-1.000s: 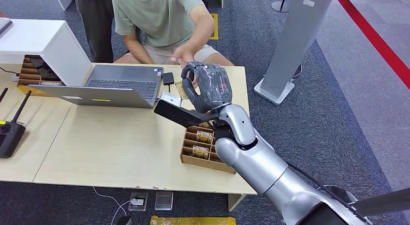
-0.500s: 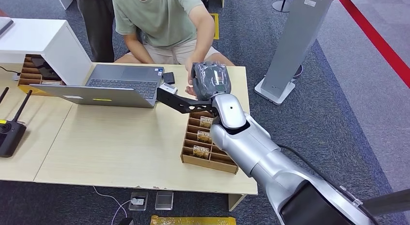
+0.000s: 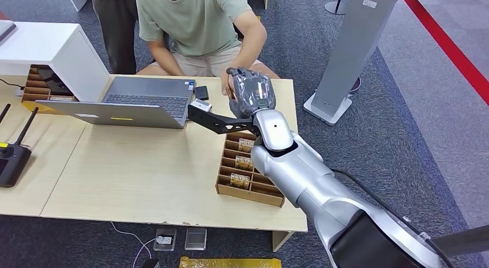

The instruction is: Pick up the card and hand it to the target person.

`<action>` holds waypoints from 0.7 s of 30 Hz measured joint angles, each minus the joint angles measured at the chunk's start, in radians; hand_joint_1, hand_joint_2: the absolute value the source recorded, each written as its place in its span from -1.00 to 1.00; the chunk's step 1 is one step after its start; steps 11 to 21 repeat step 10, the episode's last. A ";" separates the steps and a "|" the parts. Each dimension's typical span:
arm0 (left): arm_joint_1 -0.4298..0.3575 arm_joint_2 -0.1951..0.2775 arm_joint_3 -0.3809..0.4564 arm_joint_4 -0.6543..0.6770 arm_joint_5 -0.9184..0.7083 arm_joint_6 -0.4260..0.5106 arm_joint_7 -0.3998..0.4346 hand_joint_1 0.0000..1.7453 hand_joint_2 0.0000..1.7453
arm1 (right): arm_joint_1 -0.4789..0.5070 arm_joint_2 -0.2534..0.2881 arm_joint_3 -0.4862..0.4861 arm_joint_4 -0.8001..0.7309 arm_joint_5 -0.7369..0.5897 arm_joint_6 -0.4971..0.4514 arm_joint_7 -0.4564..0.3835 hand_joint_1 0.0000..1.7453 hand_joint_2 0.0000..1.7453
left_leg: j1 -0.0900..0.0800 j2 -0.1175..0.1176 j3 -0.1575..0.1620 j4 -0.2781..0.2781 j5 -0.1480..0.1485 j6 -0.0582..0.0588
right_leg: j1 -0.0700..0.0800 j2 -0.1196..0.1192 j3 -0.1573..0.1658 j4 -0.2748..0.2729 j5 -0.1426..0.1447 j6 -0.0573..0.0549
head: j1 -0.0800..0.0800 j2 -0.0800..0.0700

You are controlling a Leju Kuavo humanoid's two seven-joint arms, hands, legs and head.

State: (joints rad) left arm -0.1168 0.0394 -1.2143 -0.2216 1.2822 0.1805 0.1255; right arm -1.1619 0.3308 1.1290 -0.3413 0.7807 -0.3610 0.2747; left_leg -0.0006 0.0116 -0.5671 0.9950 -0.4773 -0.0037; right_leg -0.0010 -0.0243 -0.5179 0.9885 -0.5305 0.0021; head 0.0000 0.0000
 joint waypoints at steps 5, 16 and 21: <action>0.000 0.002 0.002 0.002 0.004 -0.004 -0.006 -1.00 -1.00 | 0.000 -0.035 -0.014 -0.034 -0.003 -0.022 -0.012 -1.00 1.00 | 0.000 -0.001 0.000 0.000 0.000 0.000 | 0.000 -0.001 0.000 0.000 0.000 0.000 | 0.000 0.000; 0.001 -0.008 0.036 0.004 0.039 0.015 -0.006 -1.00 -1.00 | 0.077 -0.172 -0.051 -0.303 -0.010 -0.072 -0.063 -1.00 1.00 | 0.000 -0.003 0.000 0.001 0.000 0.000 | 0.001 -0.003 0.001 -0.001 0.000 0.000 | 0.000 0.000; 0.001 -0.008 0.036 0.004 0.039 0.015 -0.006 -1.00 -1.00 | 0.077 -0.172 -0.051 -0.303 -0.010 -0.072 -0.063 -1.00 1.00 | 0.000 -0.003 0.000 0.001 0.000 0.000 | 0.001 -0.003 0.001 -0.001 0.000 0.000 | 0.000 0.000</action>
